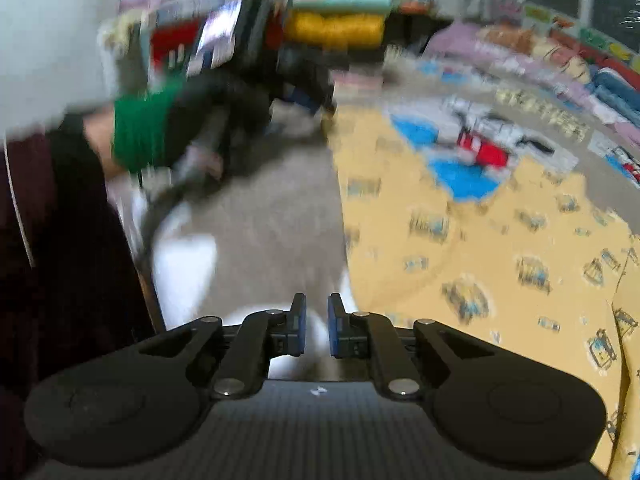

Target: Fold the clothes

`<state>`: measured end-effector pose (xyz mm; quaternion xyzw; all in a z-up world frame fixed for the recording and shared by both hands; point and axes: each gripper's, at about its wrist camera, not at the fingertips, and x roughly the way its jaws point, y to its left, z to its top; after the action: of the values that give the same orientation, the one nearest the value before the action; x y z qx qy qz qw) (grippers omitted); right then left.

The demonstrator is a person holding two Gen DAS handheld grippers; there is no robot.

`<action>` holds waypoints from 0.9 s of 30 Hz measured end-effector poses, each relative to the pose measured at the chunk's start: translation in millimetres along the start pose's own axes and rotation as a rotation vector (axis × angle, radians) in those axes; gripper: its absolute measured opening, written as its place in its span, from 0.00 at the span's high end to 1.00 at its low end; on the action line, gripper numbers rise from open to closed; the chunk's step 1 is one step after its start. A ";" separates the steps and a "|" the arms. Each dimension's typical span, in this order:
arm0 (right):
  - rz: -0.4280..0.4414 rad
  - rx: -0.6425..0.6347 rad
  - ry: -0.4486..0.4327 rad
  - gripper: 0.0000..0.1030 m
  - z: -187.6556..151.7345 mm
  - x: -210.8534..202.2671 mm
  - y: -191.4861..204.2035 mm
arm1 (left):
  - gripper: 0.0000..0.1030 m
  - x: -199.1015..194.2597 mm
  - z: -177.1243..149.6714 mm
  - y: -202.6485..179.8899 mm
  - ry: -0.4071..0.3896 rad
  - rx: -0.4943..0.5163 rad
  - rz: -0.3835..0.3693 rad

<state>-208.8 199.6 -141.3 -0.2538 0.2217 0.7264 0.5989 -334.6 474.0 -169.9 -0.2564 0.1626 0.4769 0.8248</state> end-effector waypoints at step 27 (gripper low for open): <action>-0.276 0.679 -0.252 0.59 -81.5 -88.2 -187.0 | 0.52 -10.8 -47.9 -148.4 0.151 0.171 -0.457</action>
<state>-3.0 116.2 -151.8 0.0225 0.3381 0.5499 0.7634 -211.9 377.3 -163.7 -0.2506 0.2012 0.2420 0.9155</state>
